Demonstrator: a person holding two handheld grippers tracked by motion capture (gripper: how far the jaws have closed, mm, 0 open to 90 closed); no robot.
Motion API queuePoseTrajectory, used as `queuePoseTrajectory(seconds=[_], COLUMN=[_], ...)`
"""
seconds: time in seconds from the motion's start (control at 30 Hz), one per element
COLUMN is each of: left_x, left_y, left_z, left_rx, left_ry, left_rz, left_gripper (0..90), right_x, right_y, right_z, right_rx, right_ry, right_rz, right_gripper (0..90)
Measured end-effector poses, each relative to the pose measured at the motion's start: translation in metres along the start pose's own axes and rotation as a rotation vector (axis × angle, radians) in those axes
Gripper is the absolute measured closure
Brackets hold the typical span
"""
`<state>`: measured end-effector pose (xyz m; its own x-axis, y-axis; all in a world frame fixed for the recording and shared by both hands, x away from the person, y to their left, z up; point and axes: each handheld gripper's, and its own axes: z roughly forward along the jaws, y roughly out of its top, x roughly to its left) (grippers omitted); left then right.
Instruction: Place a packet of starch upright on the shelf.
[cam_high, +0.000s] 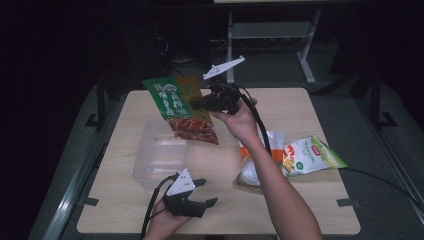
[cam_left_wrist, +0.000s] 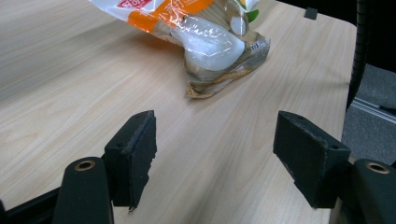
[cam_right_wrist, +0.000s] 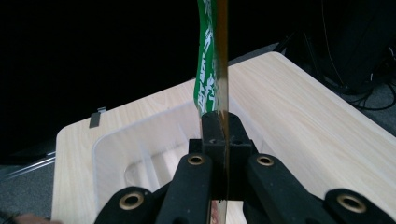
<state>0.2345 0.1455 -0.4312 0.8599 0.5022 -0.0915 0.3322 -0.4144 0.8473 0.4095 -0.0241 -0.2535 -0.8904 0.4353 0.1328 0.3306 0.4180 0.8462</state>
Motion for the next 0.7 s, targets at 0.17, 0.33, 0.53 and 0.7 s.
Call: queuePoseTrajectory(seconds=[0.17,0.33,0.53,0.7], left_x=[0.001,0.001,0.002,0.002], left_y=[0.000,-0.001,-0.002,-0.002], left_z=[0.001,-0.001,-0.001,-0.002], left_rx=[0.012,0.005,0.011,0.003], left_ry=[-0.001,0.001,-0.001,0.001], left_rz=[0.016,0.014,0.001,0.000], left_gripper=[29.5,29.4,29.0,29.0], right_x=[-0.005,-0.007,-0.013,-0.019], right_y=[0.007,0.011,0.010,0.000], right_z=[0.016,0.041,0.086,0.114], right_rx=[-0.023,-0.033,-0.055,-0.044], right_ry=[0.011,0.022,0.056,0.079], right_rz=[0.014,0.022,0.076,0.109], right_gripper=[89.3,89.3,89.4,89.4])
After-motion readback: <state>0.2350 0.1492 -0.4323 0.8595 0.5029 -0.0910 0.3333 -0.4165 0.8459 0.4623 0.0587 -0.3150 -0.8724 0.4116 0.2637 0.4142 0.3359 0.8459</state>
